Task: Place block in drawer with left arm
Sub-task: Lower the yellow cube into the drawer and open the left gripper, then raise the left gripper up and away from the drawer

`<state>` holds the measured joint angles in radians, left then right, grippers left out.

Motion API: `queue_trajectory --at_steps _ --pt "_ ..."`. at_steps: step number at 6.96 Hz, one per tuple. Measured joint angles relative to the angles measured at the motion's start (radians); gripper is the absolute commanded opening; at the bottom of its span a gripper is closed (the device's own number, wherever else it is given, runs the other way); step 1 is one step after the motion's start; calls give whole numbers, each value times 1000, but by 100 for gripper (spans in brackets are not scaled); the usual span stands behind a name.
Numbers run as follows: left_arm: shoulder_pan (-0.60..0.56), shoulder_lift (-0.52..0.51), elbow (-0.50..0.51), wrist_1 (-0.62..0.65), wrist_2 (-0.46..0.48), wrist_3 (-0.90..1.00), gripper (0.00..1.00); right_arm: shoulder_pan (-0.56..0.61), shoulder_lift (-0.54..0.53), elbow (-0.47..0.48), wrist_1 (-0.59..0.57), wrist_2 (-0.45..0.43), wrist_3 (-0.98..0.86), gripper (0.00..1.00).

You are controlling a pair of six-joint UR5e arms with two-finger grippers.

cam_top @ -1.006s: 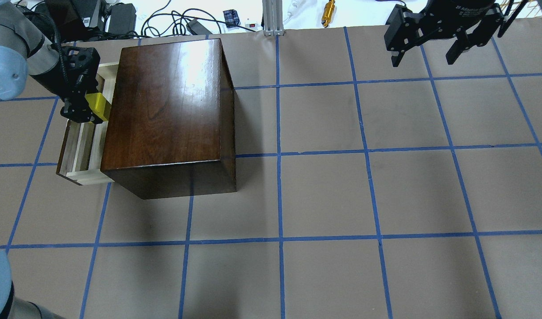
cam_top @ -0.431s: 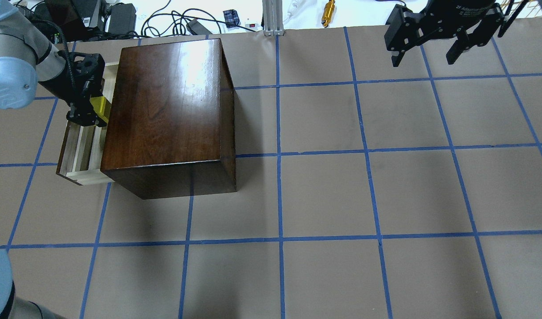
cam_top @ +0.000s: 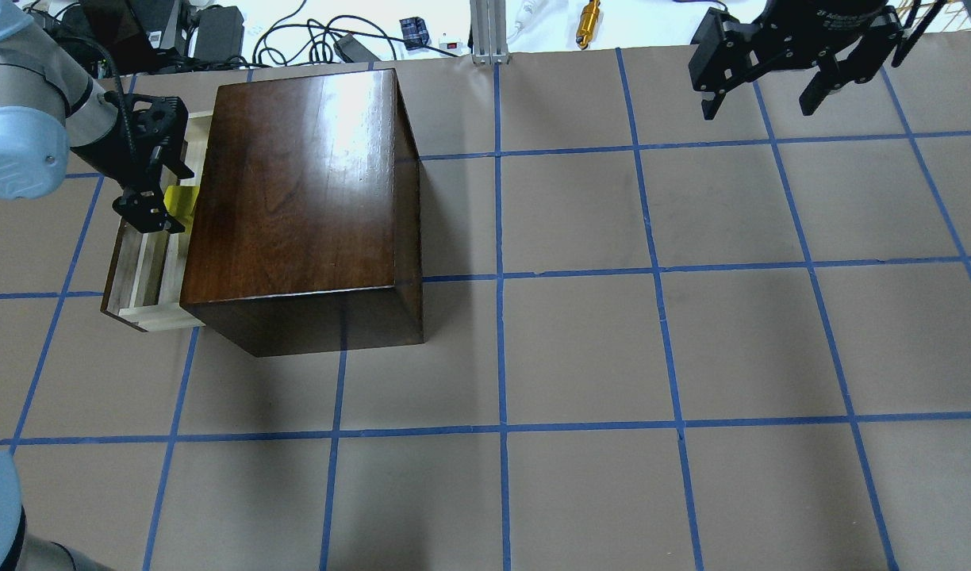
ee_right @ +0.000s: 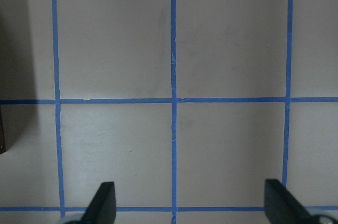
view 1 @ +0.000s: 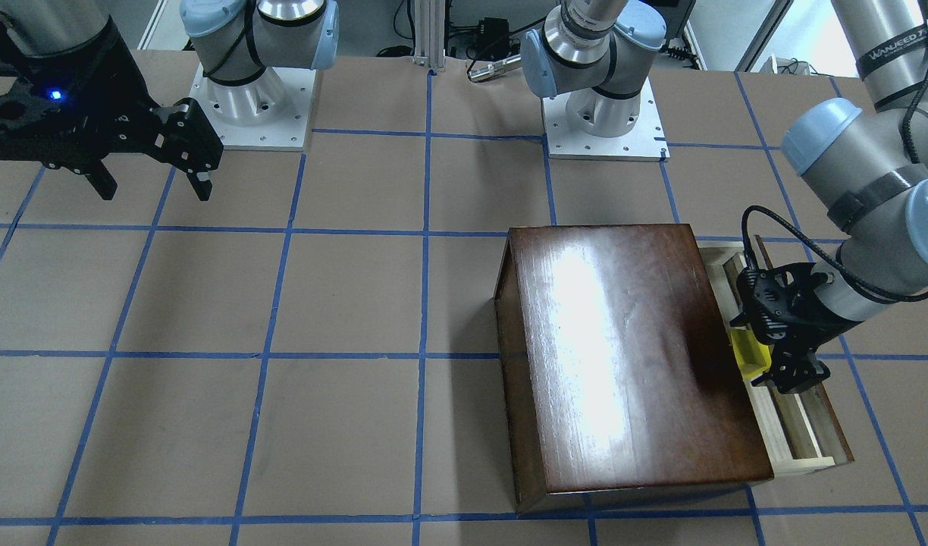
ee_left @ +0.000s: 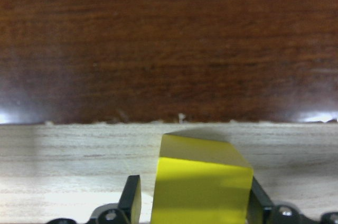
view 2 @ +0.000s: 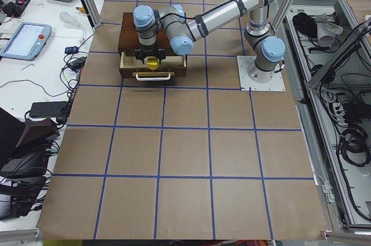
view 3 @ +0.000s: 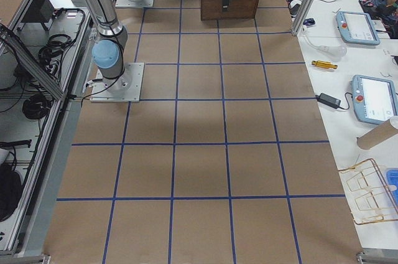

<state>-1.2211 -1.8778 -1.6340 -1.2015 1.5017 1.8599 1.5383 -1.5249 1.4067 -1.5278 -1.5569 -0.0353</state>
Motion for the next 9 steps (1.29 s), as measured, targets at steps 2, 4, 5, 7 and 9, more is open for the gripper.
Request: queue_trajectory --at_steps 2,4,5,7,9 --pt "-6 53 19 -57 5 -50 100 0 0 0 0 0 0 100" --pt "-11 123 71 -201 10 -146 100 0 0 0 0 0 0 100" --pt "-25 155 105 -278 11 -230 100 -1 0 0 0 0 0 100" --pt "-106 199 145 -369 15 -459 100 0 0 0 0 1 0 100" --pt "-188 225 150 -419 16 -744 100 0 -1 0 0 1 0 100"
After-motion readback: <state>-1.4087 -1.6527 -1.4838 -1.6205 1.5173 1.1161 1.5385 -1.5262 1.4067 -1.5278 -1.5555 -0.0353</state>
